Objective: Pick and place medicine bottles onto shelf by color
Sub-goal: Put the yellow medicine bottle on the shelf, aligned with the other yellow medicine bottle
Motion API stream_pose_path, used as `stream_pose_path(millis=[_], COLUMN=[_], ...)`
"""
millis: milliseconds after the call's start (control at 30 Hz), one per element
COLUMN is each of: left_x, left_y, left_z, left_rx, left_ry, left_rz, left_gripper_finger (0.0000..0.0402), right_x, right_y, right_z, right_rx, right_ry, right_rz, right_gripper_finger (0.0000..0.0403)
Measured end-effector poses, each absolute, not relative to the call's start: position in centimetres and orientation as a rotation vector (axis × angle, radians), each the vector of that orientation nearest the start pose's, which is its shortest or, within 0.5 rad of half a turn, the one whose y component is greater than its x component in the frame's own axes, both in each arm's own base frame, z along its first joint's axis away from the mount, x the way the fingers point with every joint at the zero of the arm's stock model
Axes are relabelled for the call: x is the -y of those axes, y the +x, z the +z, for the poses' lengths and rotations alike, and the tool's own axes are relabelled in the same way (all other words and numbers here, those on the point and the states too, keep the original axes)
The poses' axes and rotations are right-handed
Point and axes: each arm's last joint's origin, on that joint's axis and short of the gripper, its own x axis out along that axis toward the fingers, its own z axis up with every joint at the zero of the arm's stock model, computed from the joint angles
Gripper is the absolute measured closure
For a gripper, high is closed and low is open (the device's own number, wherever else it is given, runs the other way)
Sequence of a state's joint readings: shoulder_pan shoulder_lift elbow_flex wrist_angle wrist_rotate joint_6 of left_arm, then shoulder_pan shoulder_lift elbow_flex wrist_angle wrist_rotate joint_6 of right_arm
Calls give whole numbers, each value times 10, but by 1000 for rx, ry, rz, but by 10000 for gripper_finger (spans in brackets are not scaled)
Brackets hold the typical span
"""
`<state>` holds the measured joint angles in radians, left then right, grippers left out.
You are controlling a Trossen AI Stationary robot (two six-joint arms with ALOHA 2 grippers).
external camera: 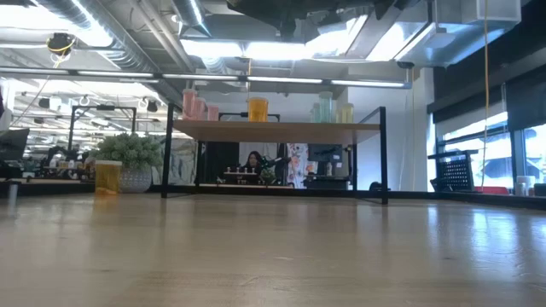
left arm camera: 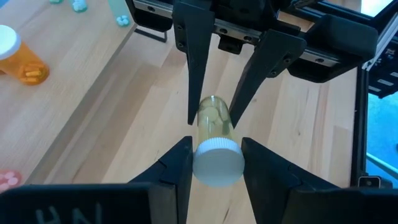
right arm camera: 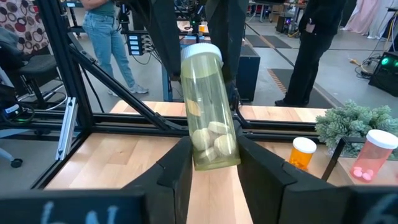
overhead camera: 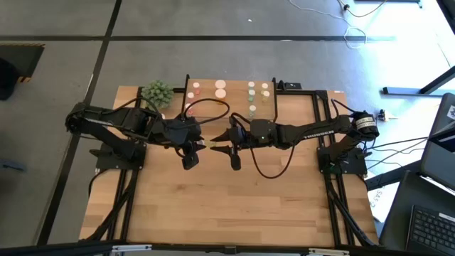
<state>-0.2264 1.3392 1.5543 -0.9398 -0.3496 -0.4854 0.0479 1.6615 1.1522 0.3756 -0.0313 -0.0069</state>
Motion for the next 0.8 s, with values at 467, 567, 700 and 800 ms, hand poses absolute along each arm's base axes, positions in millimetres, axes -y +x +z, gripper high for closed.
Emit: stream_pose_path(millis=[467,567,700,800], left_x=[48,48,48,48], left_y=[253,253,253,253], left_z=[408,408,408,408], left_rx=[-648,-649,-650,-650], left_ry=[-259,-258,-258,-259], left_rz=[282,283,283,286], left_gripper_finger=[285,284,281,268], right_x=[-19,-19,-19,-19], right_y=[382,382,382,382], right_z=[287,287,286,286], right_rx=[-133,-133,-133,-133], right_ry=[-10,-10,-10,-10], right_rz=[79,79,79,79], right_gripper_finger=[283,283,283,283])
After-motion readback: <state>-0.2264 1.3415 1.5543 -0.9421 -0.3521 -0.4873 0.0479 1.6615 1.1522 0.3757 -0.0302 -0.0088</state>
